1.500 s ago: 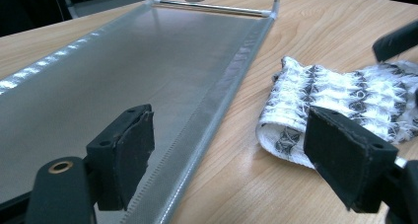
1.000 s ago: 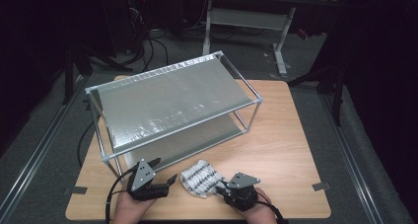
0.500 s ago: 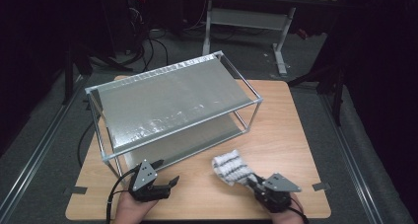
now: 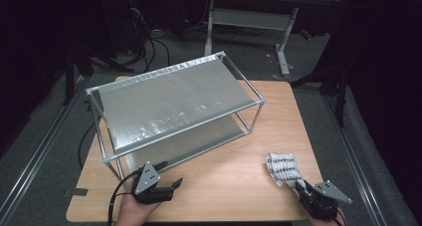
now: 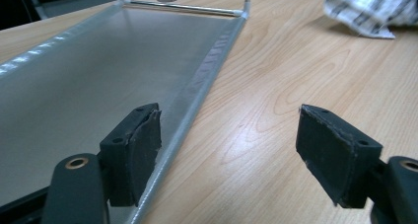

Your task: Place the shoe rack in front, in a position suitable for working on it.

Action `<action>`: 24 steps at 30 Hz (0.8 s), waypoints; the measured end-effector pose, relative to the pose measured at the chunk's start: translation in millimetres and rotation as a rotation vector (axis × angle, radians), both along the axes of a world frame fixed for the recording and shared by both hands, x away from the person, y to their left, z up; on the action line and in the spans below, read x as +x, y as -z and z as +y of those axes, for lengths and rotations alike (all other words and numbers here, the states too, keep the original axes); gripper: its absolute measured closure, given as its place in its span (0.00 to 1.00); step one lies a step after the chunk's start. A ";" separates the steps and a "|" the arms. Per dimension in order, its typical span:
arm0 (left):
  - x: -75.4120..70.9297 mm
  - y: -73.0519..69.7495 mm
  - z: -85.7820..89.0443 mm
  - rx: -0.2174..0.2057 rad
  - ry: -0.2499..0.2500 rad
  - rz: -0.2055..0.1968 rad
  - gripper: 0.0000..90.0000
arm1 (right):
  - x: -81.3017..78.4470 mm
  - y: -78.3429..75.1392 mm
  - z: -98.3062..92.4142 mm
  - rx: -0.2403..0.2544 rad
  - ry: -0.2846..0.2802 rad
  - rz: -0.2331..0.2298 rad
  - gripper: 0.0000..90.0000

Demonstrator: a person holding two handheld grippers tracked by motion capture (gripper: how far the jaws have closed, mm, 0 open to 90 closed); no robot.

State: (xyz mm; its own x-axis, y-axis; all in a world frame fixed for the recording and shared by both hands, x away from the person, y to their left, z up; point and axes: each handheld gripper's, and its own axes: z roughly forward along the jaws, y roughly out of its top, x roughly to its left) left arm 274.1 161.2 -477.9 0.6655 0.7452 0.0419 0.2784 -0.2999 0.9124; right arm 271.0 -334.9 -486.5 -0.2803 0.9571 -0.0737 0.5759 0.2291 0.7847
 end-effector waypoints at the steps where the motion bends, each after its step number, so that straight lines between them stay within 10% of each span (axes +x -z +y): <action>1: 0.1 0.1 -0.8 0.001 0.002 0.002 0.29 | 4.7 10.5 -0.5 -0.012 -0.003 0.052 0.74; 14: -4.0 -1.0 -1.4 0.011 0.010 0.011 0.32 | -1.4 -4.4 3.6 0.070 -0.025 -0.074 0.44; 24: -45.6 -3.4 28.2 0.027 -0.042 0.013 0.37 | -1.8 -6.0 13.2 0.067 -0.063 -0.081 0.40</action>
State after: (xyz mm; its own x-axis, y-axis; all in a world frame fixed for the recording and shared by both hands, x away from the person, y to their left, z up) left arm 228.5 189.4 -474.5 0.6339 0.7715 0.0540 0.3032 -0.3122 0.9003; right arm 269.2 -321.7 -480.5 -0.3356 0.9413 -0.0355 0.4959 0.2086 0.8430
